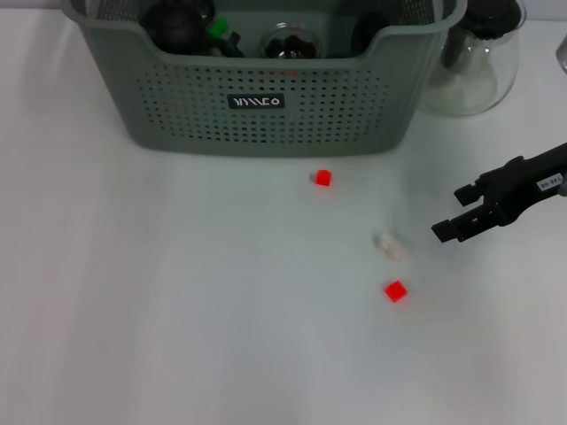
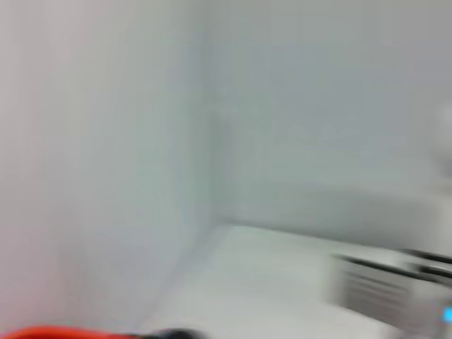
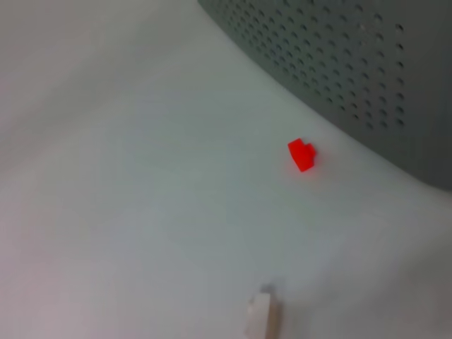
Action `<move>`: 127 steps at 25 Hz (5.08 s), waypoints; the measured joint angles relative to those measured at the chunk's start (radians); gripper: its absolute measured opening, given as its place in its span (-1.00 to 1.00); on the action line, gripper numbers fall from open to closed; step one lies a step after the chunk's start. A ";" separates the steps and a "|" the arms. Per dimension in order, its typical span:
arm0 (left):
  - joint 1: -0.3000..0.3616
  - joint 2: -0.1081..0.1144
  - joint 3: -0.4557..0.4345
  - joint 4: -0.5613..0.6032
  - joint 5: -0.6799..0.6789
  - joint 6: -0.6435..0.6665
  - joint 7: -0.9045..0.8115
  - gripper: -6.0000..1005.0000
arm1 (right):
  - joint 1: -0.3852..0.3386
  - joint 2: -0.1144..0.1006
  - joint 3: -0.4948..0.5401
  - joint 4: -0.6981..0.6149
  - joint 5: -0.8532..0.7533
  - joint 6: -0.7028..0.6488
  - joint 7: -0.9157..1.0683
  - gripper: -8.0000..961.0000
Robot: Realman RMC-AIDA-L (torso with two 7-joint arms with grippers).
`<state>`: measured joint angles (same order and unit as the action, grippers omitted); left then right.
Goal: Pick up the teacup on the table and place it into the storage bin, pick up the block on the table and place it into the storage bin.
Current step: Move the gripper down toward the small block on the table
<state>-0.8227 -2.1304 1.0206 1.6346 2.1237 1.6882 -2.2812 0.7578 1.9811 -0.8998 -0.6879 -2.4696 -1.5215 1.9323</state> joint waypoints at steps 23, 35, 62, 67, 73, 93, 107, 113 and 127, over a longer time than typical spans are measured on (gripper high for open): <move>0.018 -0.045 0.563 -0.468 0.200 -0.185 0.078 0.57 | -0.010 -0.006 0.001 -0.002 0.000 0.004 0.005 0.90; 0.100 -0.045 0.345 -0.506 0.115 -0.022 0.328 0.57 | 0.035 0.019 -0.029 -0.004 0.001 -0.016 -0.031 0.90; 0.339 -0.042 -0.496 -0.972 -0.082 0.085 1.011 0.57 | 0.308 0.112 -0.380 -0.013 -0.249 -0.050 -0.211 0.90; 0.345 -0.042 -0.513 -1.002 -0.085 0.070 1.013 0.57 | 0.330 0.121 -0.458 -0.013 -0.252 -0.045 -0.239 0.90; 0.347 -0.041 -0.535 -1.025 -0.087 0.042 1.012 0.57 | 0.340 0.126 -0.552 -0.013 -0.185 -0.022 -0.283 0.90; 0.359 -0.040 -0.552 -1.040 -0.048 -0.018 1.070 0.56 | 0.338 0.131 -0.803 -0.008 -0.090 0.111 -0.298 0.89; 0.351 -0.034 -0.549 -0.978 0.088 -0.081 1.005 0.56 | 0.341 0.136 -0.841 -0.011 -0.071 0.116 -0.286 0.88; 0.350 -0.035 -0.550 -0.977 0.129 -0.114 1.004 0.56 | 0.343 0.136 -0.863 -0.010 -0.055 0.125 -0.280 0.88; 0.350 -0.036 -0.557 -0.983 0.123 -0.112 1.002 0.56 | 0.334 0.136 -0.869 0.000 -0.054 0.136 -0.279 0.59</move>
<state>-0.4723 -2.1660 0.4637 0.6519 2.2470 1.5762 -1.2790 1.0919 2.1168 -1.7691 -0.6884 -2.5233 -1.3855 1.6536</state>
